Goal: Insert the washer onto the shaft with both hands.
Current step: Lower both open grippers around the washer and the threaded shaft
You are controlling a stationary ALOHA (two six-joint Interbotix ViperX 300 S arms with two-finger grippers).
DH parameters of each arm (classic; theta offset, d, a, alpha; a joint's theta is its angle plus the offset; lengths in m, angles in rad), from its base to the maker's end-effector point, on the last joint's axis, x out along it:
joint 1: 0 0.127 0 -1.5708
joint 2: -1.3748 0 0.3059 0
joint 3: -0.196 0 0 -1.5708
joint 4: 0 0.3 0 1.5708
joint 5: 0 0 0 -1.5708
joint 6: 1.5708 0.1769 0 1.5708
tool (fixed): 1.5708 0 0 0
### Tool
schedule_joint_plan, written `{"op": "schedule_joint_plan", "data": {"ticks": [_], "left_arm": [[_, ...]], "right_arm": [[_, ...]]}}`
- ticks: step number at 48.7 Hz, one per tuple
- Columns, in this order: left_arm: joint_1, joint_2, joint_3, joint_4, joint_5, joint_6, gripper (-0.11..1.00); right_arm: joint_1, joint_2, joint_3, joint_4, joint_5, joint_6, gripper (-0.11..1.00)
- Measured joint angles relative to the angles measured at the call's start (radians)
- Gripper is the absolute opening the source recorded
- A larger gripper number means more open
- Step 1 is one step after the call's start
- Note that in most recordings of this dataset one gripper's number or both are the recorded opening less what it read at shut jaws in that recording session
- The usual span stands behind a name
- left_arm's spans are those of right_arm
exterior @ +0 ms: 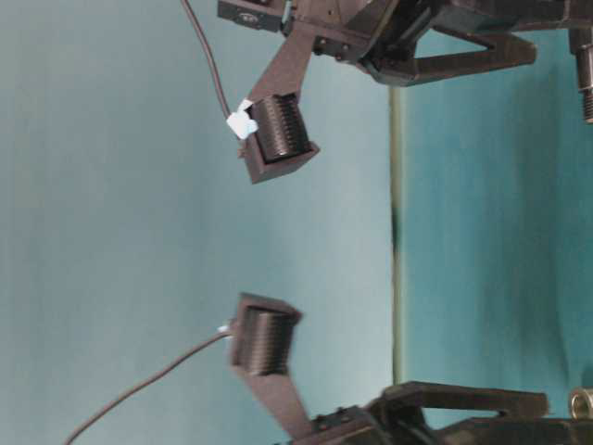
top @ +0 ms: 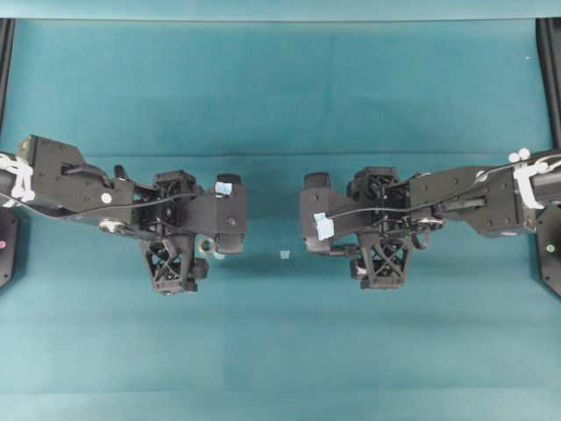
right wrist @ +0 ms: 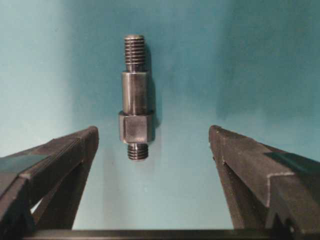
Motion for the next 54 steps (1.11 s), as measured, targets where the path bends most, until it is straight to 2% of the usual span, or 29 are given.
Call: {"op": "schedule_joint_plan", "data": {"ticks": [19, 54], "left_arm": [[0.0, 0.032, -0.005, 0.002, -0.018, 0.005, 0.9], [0.002, 0.044, 0.008, 0.0, -0.061, 0.005, 0.9]], "right_arm": [[0.015, 0.005, 0.052, 0.014, -0.051, 0.002, 0.95], [0.018, 0.018, 0.046, 0.018, -0.086, 0.002, 0.95]]}}
